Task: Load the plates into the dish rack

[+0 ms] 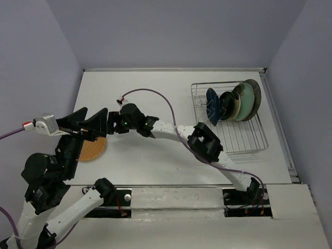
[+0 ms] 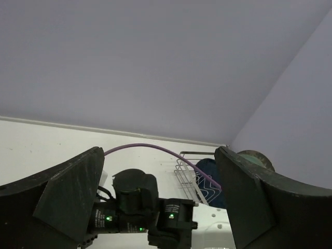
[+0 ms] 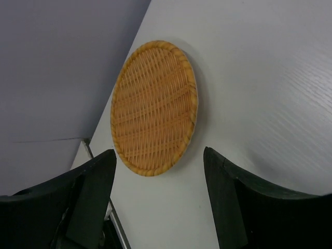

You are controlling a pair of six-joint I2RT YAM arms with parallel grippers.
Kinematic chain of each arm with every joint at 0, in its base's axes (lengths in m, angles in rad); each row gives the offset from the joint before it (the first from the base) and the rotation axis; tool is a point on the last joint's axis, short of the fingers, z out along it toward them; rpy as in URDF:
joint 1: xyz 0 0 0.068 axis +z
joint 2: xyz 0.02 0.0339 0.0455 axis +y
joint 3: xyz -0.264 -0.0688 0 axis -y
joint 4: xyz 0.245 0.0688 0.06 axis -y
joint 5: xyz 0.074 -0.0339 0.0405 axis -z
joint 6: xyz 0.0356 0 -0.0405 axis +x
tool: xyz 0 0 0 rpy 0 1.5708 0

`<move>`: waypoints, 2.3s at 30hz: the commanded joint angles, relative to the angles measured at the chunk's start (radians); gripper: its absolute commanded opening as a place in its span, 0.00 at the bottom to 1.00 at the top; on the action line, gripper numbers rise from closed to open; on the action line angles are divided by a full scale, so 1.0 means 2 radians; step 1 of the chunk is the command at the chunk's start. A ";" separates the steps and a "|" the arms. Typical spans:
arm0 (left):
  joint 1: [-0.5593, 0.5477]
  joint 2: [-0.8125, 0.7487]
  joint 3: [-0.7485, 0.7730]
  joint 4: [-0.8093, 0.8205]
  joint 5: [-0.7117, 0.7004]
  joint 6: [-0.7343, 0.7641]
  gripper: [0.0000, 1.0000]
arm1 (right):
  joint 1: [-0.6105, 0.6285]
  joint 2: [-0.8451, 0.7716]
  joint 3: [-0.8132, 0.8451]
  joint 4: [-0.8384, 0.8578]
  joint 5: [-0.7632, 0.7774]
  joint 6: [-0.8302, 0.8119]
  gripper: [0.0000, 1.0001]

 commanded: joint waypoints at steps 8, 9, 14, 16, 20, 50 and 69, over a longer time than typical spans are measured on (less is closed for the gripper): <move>0.002 -0.025 -0.046 0.004 0.043 -0.007 0.99 | 0.003 0.164 0.215 -0.065 -0.034 0.102 0.62; 0.002 -0.029 -0.053 0.005 0.046 -0.007 0.99 | 0.003 0.176 0.223 -0.066 -0.044 0.115 0.62; 0.002 -0.042 -0.070 0.006 0.042 -0.007 0.99 | 0.003 0.206 0.250 -0.066 -0.079 0.143 0.59; 0.002 -0.045 -0.070 0.006 0.039 -0.006 0.99 | 0.003 0.213 0.255 -0.066 -0.091 0.154 0.57; 0.002 -0.055 -0.076 0.005 0.029 -0.002 0.99 | 0.012 0.223 0.245 -0.059 -0.122 0.171 0.55; -0.001 -0.048 -0.087 0.002 0.024 -0.008 0.99 | -0.020 -0.155 -0.080 0.003 0.118 -0.037 0.07; -0.001 -0.005 -0.198 0.070 0.082 -0.028 0.99 | -0.166 -0.504 -0.301 -0.289 0.560 -0.166 0.07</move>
